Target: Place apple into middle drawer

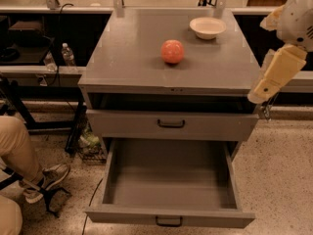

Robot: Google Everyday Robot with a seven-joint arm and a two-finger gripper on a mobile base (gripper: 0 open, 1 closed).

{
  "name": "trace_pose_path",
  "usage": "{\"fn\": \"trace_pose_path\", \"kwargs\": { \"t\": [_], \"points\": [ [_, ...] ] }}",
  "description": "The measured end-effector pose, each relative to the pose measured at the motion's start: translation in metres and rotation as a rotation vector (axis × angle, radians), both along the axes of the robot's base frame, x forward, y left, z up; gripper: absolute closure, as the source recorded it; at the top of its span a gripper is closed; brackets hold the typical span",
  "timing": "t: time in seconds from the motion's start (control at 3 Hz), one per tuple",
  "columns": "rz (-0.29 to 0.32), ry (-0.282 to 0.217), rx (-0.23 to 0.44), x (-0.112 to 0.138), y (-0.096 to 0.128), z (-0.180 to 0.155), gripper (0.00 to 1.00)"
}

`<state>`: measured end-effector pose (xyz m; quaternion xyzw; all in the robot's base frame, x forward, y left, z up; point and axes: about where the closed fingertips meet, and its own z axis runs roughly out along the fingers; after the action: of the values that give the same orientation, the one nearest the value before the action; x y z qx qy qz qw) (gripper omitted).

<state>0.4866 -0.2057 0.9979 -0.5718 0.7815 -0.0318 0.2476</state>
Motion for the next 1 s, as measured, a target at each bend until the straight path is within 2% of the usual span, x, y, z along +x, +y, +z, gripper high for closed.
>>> {"fn": "trace_pose_path", "kwargs": {
  "t": [0.33, 0.67, 1.0],
  "points": [
    [-0.061, -0.065, 0.154, 0.068, 0.007, 0.001, 0.0],
    [-0.181, -0.073, 0.343, 0.14, 0.022, -0.014, 0.0],
    [-0.26, -0.033, 0.468, 0.178, 0.039, -0.032, 0.0]
  ]
}}
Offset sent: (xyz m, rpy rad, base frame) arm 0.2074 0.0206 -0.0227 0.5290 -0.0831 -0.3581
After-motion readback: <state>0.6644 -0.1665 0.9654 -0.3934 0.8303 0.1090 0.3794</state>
